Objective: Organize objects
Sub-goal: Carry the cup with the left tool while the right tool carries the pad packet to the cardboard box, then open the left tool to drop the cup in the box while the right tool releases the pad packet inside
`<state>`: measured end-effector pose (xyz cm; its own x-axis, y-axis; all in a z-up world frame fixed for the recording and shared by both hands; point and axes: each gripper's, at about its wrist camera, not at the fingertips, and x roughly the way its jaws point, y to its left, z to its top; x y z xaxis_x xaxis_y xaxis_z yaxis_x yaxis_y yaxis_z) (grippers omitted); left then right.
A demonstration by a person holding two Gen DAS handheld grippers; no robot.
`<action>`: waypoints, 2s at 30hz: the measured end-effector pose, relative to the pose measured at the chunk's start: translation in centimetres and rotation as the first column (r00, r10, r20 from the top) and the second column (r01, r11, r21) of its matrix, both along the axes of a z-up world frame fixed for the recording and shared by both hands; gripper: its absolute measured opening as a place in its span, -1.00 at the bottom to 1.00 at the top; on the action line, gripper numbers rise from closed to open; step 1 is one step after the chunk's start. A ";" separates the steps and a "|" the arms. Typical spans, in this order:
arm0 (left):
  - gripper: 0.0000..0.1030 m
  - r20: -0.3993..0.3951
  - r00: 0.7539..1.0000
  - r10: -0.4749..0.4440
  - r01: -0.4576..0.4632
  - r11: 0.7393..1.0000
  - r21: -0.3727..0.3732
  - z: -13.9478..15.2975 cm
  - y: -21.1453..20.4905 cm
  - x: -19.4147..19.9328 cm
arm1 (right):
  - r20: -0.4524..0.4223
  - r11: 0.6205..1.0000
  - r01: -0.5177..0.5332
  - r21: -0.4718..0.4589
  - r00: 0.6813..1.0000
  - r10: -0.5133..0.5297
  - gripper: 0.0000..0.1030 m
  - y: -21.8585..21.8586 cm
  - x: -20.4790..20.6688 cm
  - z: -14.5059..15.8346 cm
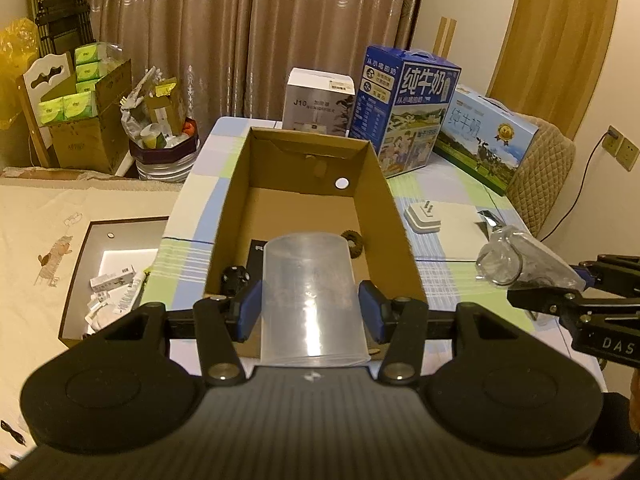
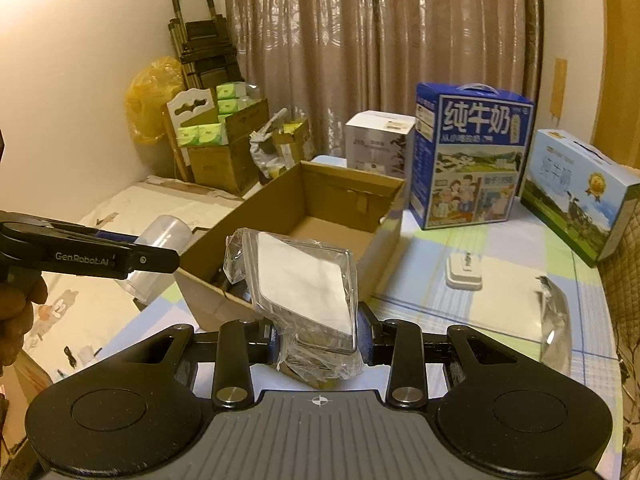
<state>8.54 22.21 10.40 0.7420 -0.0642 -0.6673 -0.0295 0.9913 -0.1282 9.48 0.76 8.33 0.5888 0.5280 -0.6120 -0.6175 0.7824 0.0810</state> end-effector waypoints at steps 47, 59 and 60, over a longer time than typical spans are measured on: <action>0.14 -0.065 0.997 -0.050 0.052 0.998 0.029 -4.6 3.3 10.9 | -0.112 1.000 0.019 -0.014 0.994 -0.021 -0.35 6.6 10.2 -4.9; 0.15 -0.052 0.998 -0.021 0.022 0.999 0.025 -4.3 4.0 9.8 | -0.142 0.999 0.038 0.018 0.989 -0.035 -0.35 6.6 10.5 -5.3; 0.16 -0.051 0.999 -0.019 0.021 1.000 0.023 -4.3 4.0 9.7 | -0.146 0.999 0.039 0.026 0.989 -0.035 -0.35 6.7 10.6 -5.2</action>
<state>18.25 26.25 6.13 0.7061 -0.0628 -0.7053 -0.0154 0.9945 -0.1040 20.10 7.43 3.08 0.5141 0.5261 -0.6774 -0.5684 0.8004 0.1903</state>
